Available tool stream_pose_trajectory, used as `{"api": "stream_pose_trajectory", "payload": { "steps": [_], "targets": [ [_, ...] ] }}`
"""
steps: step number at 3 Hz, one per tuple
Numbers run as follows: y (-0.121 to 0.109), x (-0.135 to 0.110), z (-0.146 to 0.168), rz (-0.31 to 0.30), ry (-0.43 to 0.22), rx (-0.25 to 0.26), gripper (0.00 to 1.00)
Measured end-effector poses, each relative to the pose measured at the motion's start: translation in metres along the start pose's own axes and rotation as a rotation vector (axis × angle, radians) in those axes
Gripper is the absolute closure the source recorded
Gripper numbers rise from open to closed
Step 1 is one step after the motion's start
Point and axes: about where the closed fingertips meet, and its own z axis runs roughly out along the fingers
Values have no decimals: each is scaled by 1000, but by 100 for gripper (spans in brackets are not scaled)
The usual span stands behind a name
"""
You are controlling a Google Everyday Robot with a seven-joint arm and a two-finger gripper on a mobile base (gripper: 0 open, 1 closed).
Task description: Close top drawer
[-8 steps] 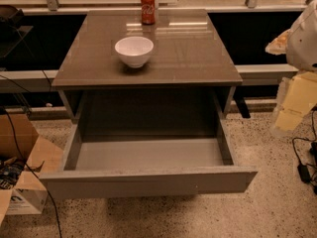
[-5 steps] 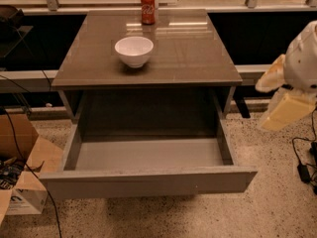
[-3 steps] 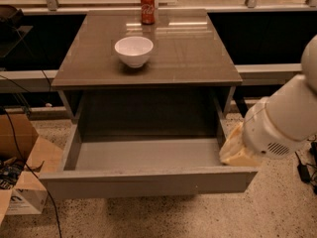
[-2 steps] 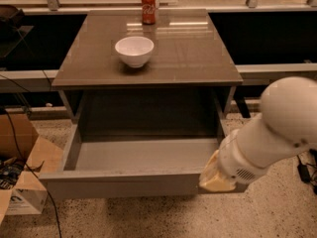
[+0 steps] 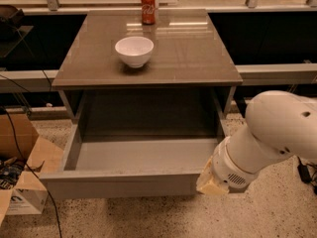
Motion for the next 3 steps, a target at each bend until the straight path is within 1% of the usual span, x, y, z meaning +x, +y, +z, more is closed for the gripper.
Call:
{"api": "stream_pose_trajectory", "payload": {
  "steps": [1,2,3],
  "targets": [
    [-25,12,40,51,-19,-16,100],
    [-43,23,59,78,-26,-14,100],
    [-60,26,68,81,-37,-6,100]
  ]
}}
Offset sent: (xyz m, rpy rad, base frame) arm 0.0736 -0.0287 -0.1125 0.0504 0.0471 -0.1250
